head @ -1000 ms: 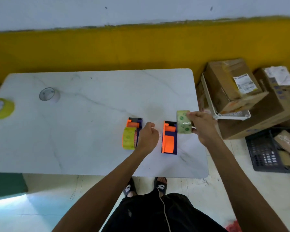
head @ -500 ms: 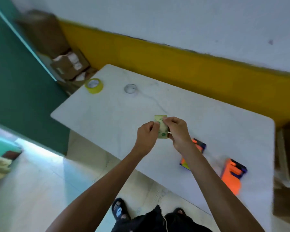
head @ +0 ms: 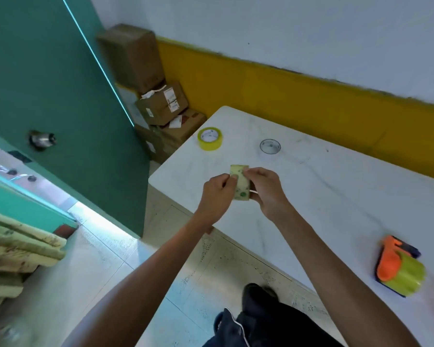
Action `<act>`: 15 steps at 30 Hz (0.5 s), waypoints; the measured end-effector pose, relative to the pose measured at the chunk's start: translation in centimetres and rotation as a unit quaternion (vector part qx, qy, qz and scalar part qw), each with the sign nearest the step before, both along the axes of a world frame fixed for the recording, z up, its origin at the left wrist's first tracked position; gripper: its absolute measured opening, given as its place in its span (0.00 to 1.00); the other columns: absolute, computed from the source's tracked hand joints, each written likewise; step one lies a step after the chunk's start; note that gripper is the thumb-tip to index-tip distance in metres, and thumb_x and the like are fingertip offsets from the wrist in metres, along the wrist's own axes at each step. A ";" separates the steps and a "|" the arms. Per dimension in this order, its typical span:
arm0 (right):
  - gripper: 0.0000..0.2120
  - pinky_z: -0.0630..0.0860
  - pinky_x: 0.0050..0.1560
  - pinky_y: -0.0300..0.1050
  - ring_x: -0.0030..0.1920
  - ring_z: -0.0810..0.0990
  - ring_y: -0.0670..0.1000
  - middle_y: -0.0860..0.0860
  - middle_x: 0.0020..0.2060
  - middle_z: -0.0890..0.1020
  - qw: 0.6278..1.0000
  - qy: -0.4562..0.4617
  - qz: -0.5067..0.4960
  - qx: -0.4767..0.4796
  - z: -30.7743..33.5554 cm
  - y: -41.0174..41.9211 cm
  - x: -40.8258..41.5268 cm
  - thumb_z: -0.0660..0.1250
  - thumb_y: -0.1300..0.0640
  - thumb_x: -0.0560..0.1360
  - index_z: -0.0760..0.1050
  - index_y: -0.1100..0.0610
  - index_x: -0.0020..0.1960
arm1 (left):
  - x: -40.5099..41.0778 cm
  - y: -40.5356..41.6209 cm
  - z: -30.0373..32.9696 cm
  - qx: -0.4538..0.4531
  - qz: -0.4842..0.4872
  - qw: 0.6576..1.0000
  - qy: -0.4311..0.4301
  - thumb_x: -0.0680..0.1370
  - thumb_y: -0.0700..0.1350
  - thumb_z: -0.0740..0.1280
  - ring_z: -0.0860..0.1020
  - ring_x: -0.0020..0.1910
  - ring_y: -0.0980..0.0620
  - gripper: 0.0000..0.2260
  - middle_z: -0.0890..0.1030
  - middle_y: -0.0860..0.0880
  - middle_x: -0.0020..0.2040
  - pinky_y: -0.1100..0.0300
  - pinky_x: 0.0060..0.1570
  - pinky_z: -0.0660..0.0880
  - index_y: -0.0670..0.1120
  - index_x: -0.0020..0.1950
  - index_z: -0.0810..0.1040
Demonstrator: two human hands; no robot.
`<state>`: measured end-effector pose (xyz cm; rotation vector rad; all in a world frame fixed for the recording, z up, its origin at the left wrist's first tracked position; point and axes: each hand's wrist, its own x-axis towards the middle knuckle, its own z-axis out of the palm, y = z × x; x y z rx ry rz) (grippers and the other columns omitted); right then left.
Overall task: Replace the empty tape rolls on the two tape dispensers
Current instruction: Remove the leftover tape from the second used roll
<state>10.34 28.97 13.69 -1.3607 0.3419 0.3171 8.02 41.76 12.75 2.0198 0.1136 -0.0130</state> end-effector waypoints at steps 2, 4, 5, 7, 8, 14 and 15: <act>0.07 0.81 0.47 0.55 0.39 0.81 0.56 0.57 0.38 0.80 1.000 0.009 -0.003 -0.012 -0.5 1.2 1.3 0.66 0.61 0.75 0.75 0.59 0.38 | 1.4 1.3 -0.7 -0.003 -0.006 1.000 0.005 0.81 0.46 0.59 0.65 0.29 0.54 0.16 0.68 0.48 0.30 0.66 0.27 0.62 0.43 0.33 0.67; 0.08 0.80 0.45 0.54 0.39 0.81 0.56 0.55 0.36 0.79 1.000 0.014 -0.004 -0.028 -1.1 2.2 2.9 0.66 0.61 0.75 0.75 0.59 0.37 | 2.9 2.2 -1.5 -0.017 -0.010 1.000 0.021 0.81 0.46 0.59 0.65 0.30 0.53 0.17 0.69 0.48 0.31 0.62 0.30 0.63 0.43 0.34 0.67; 0.08 0.81 0.43 0.53 0.38 0.81 0.56 0.55 0.35 0.79 0.999 0.016 -0.007 -0.032 -1.4 2.6 3.8 0.66 0.61 0.75 0.75 0.59 0.37 | 3.8 2.7 -1.8 -0.025 -0.013 0.999 0.031 0.81 0.47 0.59 0.66 0.30 0.53 0.17 0.69 0.48 0.31 0.60 0.30 0.64 0.43 0.34 0.67; 0.08 0.80 0.39 0.49 0.37 0.81 0.55 0.55 0.35 0.79 0.999 0.022 -0.014 -0.032 -2.3 3.5 5.8 0.65 0.61 0.76 0.75 0.59 0.38 | 5.9 3.7 -2.7 -0.028 -0.022 0.998 0.046 0.81 0.47 0.59 0.66 0.30 0.53 0.17 0.69 0.49 0.30 0.59 0.31 0.64 0.44 0.32 0.66; 0.07 0.80 0.38 0.48 0.37 0.81 0.55 0.55 0.35 0.79 0.999 0.026 -0.018 -0.029 -2.8 3.9 6.8 0.65 0.61 0.76 0.75 0.60 0.38 | 7.2 4.2 -3.1 -0.025 -0.028 0.998 0.050 0.81 0.47 0.59 0.66 0.30 0.53 0.18 0.68 0.49 0.30 0.59 0.32 0.64 0.46 0.31 0.66; 0.07 0.80 0.33 0.45 0.36 0.81 0.54 0.56 0.35 0.80 0.998 0.042 -0.041 -0.012 -4.9 6.3 13.8 0.64 0.63 0.76 0.75 0.61 0.39 | 15.5 6.7 -5.0 0.013 -0.059 0.994 0.095 0.81 0.48 0.58 0.71 0.34 0.51 0.16 0.74 0.45 0.34 0.56 0.35 0.68 0.42 0.36 0.71; 0.07 0.80 0.33 0.45 0.36 0.81 0.54 0.56 0.35 0.80 0.998 0.044 -0.045 -0.011 -5.0 6.5 14.8 0.64 0.62 0.77 0.75 0.61 0.39 | 16.7 7.0 -5.3 0.016 -0.063 0.993 0.098 0.81 0.48 0.58 0.72 0.35 0.51 0.17 0.75 0.44 0.35 0.56 0.36 0.69 0.40 0.37 0.73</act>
